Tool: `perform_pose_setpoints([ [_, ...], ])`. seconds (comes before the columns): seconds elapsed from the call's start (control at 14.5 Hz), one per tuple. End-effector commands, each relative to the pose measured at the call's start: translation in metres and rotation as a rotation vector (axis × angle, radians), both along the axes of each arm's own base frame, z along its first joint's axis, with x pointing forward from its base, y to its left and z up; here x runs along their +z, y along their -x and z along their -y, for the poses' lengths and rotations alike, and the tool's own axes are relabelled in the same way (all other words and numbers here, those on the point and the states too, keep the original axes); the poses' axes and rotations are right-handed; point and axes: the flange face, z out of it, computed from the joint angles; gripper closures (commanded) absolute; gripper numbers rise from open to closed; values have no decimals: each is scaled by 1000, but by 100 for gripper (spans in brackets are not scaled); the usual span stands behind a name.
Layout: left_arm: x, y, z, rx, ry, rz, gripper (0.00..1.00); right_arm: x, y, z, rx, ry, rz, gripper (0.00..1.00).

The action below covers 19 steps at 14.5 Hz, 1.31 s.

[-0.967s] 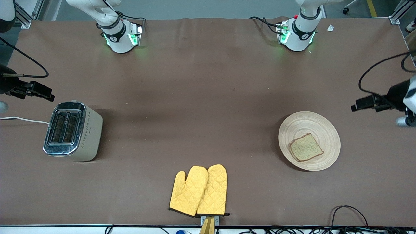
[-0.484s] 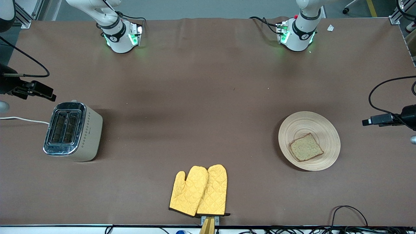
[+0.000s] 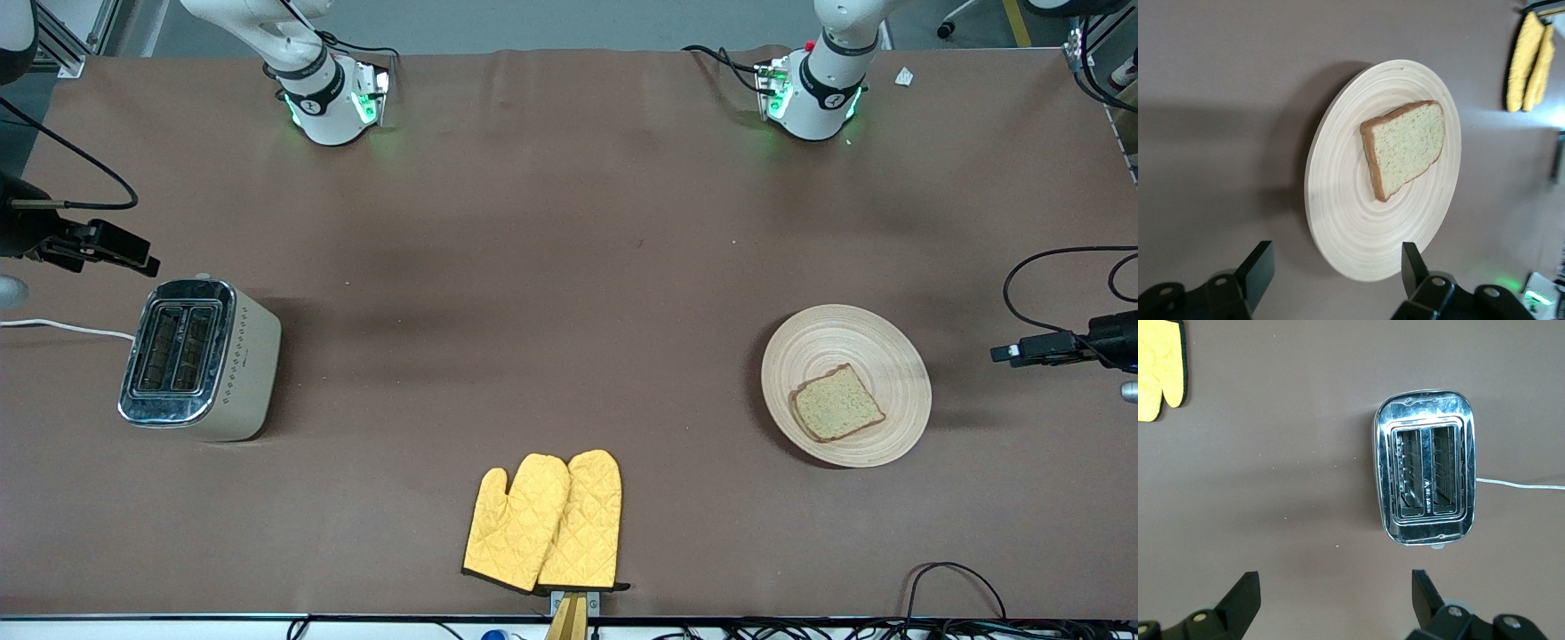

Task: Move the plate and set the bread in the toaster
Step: 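Reach the left gripper toward the rim of the wooden plate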

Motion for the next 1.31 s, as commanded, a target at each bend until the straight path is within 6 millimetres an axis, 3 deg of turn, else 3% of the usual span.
perform_pose_setpoints([
  [0.0,-38,-2,0,-11,88,47,20,1,4,2,3,-17,0,0],
  [0.55,-89,4,-2,-1,164,42,25,1,4,2,3,-17,0,0],
  [1.24,-115,11,-2,-32,184,51,33,2,4,2,3,-18,2,0],
])
